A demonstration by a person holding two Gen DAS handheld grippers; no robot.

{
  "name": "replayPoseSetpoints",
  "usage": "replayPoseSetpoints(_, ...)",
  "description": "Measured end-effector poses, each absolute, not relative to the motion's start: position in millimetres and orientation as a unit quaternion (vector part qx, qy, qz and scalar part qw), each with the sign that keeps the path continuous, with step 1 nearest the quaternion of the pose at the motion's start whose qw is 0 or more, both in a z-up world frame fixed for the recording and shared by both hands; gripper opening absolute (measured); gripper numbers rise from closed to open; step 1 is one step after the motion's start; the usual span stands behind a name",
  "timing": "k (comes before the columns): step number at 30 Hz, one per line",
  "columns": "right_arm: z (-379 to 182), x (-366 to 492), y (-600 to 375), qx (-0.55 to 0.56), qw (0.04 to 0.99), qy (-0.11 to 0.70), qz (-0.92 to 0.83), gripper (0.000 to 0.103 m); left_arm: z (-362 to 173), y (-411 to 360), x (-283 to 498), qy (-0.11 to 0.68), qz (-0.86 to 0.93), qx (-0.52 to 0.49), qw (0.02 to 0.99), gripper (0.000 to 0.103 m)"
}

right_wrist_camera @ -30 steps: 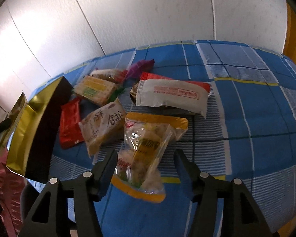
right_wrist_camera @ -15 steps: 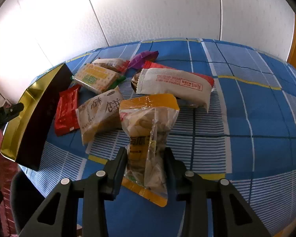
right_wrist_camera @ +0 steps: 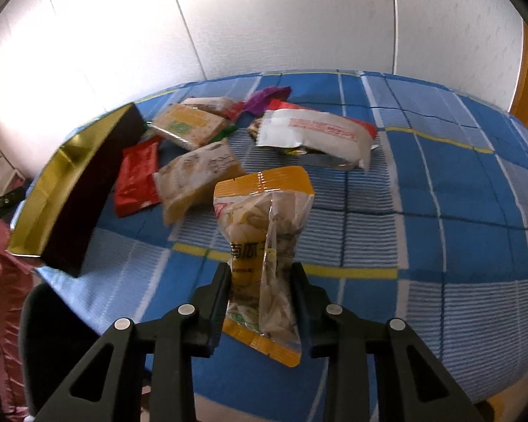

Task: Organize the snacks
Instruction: 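Drop the bar box in the tray with left while right grasps a clear bag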

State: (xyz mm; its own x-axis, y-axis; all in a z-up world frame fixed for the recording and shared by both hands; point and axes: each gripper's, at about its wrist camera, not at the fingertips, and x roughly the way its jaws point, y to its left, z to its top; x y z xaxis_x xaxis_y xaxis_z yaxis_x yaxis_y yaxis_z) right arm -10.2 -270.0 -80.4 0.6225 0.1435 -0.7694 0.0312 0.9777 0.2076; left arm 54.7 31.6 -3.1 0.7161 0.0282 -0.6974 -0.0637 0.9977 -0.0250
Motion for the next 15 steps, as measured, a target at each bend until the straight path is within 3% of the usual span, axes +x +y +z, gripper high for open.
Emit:
replayPoseSetpoints(12,-31,2,-198,0.056,0.903,0.401,0.143,0.034,-2,53,40,0.368,0.053,-0.034,0.928,0.044)
replayPoseSetpoints(15,-18,16,-165,0.037,0.896,0.4,0.189,0.034,1,61,33,0.355,0.069,-0.039,0.931,0.049)
